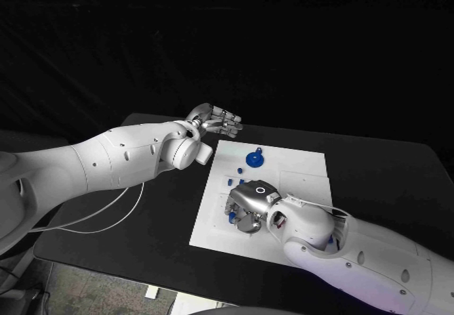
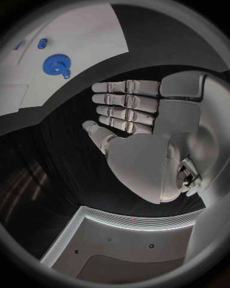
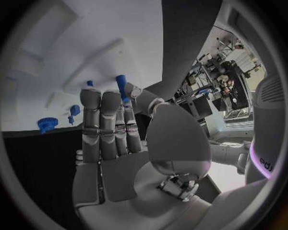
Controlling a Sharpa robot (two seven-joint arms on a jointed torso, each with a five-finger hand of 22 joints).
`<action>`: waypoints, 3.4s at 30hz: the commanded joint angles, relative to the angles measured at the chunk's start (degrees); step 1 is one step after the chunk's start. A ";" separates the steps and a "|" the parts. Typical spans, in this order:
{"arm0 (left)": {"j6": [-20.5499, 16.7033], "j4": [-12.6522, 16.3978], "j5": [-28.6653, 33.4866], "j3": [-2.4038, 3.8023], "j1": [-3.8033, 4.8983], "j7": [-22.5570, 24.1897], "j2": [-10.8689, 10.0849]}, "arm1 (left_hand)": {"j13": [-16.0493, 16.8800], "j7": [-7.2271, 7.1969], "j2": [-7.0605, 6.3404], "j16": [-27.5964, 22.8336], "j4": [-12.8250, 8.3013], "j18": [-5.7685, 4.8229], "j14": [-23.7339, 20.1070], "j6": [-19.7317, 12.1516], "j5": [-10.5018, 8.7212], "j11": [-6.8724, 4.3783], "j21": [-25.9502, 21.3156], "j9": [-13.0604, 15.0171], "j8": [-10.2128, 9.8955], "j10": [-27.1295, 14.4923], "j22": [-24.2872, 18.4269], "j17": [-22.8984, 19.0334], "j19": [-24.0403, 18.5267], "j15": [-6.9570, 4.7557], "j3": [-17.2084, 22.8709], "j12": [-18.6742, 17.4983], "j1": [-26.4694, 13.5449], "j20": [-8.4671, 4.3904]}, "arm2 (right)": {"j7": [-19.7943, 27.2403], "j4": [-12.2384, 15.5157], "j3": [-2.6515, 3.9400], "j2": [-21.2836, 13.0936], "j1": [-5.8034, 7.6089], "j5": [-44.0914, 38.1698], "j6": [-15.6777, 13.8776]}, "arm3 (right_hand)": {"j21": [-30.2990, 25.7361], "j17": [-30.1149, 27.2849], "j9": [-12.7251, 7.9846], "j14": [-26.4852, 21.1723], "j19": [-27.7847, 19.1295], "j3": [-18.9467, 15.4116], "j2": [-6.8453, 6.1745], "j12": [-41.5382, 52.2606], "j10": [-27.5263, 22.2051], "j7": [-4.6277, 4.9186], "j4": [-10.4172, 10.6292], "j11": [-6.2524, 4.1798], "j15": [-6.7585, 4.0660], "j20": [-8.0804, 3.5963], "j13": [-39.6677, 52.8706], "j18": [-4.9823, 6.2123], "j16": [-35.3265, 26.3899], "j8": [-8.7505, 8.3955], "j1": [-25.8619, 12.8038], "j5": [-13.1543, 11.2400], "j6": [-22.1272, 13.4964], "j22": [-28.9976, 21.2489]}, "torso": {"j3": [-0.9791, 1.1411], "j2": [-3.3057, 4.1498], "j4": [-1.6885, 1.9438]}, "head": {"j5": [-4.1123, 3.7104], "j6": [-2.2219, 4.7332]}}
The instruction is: Assemble the parts on the task board
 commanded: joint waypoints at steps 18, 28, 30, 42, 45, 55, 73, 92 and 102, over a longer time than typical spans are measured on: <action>0.84 0.10 0.31 0.03 0.04 -0.04 0.02 | -0.06 0.02 0.59 -0.14 0.07 0.44 0.03 0.18 0.17 -0.11 -0.15 -0.08 -0.11 -0.04 0.06 0.06 -0.31 0.06 0.22 -0.01 -0.12 -0.05 | 1.20 -1.46 -1.35 -0.26 -0.47 2.02 -0.66 | -3.72 -1.06 -0.43 0.19 2.57 -19.17 -3.42 0.30 -11.27 2.25 5.30 3.30 2.00 2.03 -0.24 3.91 -0.40 0.26 -1.81 7.13 -9.56 -3.13 | 0.13 0.01 -0.11 | 0.13 -0.06; 0.83 0.10 0.31 0.02 0.04 -0.19 -0.12 | -0.06 0.04 0.49 -0.15 0.15 0.45 -0.07 0.08 0.14 -0.08 -0.18 -0.08 -0.11 -0.15 0.15 0.06 -0.36 0.10 0.19 -0.01 -0.06 -0.01 | 1.52 -0.28 -1.35 -1.28 -0.49 2.96 -4.84 | -3.93 -2.42 -0.53 -0.08 2.44 -28.78 -3.89 0.20 -16.35 2.64 11.18 4.53 2.93 3.22 -0.33 5.71 0.27 0.19 3.82 6.88 -11.47 -6.10 | 0.16 0.04 -0.14 | -0.13 0.09; 0.82 0.09 0.31 0.02 0.04 -0.21 -0.14 | -0.06 0.04 0.49 -0.15 0.15 0.45 -0.07 0.08 0.14 -0.08 -0.18 -0.08 -0.11 -0.15 0.15 0.06 -0.36 0.10 0.19 -0.01 -0.06 -0.01 | 1.49 0.07 -1.34 -1.63 -0.50 3.07 -5.81 | -3.85 -2.44 -0.53 -0.08 2.46 -28.75 -3.91 0.20 -16.33 2.55 11.22 4.51 2.93 3.21 -0.33 5.70 0.28 0.18 3.85 6.86 -11.50 -6.11 | 0.15 0.02 -0.15 | -0.18 0.12; 0.83 -0.11 0.31 0.00 0.03 -0.22 -0.25 | -0.06 0.04 0.49 -0.15 0.15 0.45 -0.07 0.08 0.14 -0.08 -0.18 -0.08 -0.11 -0.15 0.15 0.06 -0.36 0.10 0.19 -0.01 -0.06 -0.01 | 2.17 3.04 0.49 -4.81 -0.49 6.70 -11.61 | -3.63 -2.88 -0.52 -0.13 2.41 -29.76 -5.01 0.21 -17.17 1.87 14.02 4.66 3.06 3.35 -0.33 5.95 0.59 0.21 4.65 5.87 -13.22 -7.51 | 0.15 0.02 -0.20 | -1.45 0.77; 0.84 -0.07 0.31 -0.01 0.03 -0.14 -0.37 | -0.06 0.04 0.49 -0.15 0.15 0.45 -0.07 0.08 0.14 -0.08 -0.18 -0.08 -0.11 -0.15 0.15 0.06 -0.36 0.10 0.19 -0.01 -0.06 -0.01 | 2.52 4.09 2.58 -6.59 -0.49 9.76 -12.62 | -3.37 -2.96 -0.53 -0.11 2.40 -29.80 -4.63 0.19 -15.96 1.44 14.55 4.27 2.80 3.20 -0.32 5.84 0.63 0.20 4.40 5.61 -13.44 -7.64 | 0.13 0.01 -0.22 | -2.19 1.14; 2.45 0.92 1.31 -0.03 -0.09 1.90 -2.26 | -0.07 -0.27 0.50 -0.08 0.46 0.41 0.51 0.68 0.04 -0.69 -0.12 -0.07 -0.12 1.61 -0.04 0.10 0.01 -0.17 0.21 -0.01 -0.45 -0.15 | 1.22 5.08 10.06 -16.98 -0.40 27.25 -8.27 | 1.08 -2.54 -0.27 0.20 2.54 -18.85 -0.90 1.85 4.84 0.90 13.38 -1.37 -0.71 -0.11 2.41 1.78 1.35 0.34 2.67 0.74 -8.69 -5.81 | 0.10 -0.17 -1.10 | -6.90 2.48; 7.26 5.76 2.05 -0.03 -1.19 6.50 -7.07 | 0.03 -0.56 0.13 -0.26 8.18 -0.87 4.39 0.01 -3.61 -1.16 -0.28 -0.02 -0.05 3.52 -14.51 0.38 4.87 -0.89 -20.08 0.04 -2.17 -0.65 | -20.76 6.43 13.36 -26.92 -0.34 45.28 8.03 | 7.82 7.66 4.20 -0.55 2.70 -20.02 -1.41 39.51 1.23 -1.76 16.59 -3.89 -2.49 -2.60 58.01 -1.79 9.38 0.25 -6.01 -2.89 -3.47 -1.75 | 0.69 -0.62 -2.94 | -8.63 1.99; 8.56 7.82 1.65 -0.07 -1.47 7.12 -8.08 | 0.06 -0.33 -4.20 -0.13 15.83 -1.05 2.67 -0.35 -4.37 -0.94 0.14 0.05 -0.01 3.38 -22.34 0.25 5.12 -0.37 -19.94 0.07 -5.97 -0.17 | -25.25 6.84 10.37 -26.43 -0.33 43.68 13.69 | 13.28 14.65 5.51 -0.07 2.71 -18.24 -2.72 43.03 1.73 -1.32 20.65 -3.33 -2.03 -2.07 66.64 -1.42 11.85 0.27 -11.65 -2.69 -5.37 3.44 | 0.35 -0.68 -2.79 | -8.90 1.41; 8.85 8.08 1.69 -0.10 -1.47 6.88 -8.04 | 0.06 -0.15 -5.63 -0.19 19.25 -1.00 2.36 -0.82 -4.83 -0.75 0.39 0.04 -0.04 2.92 -23.75 0.19 5.17 -0.24 -20.18 0.07 -5.67 -0.08 | -25.27 6.61 8.86 -24.58 -0.33 44.44 12.11 | 13.93 16.29 5.29 0.19 2.87 -18.22 -3.37 43.30 2.24 -1.43 21.38 -3.40 -2.09 -2.12 67.87 -1.46 12.31 0.29 -12.19 -2.72 -5.02 4.78 | 0.52 -0.60 -2.77 | -8.64 1.29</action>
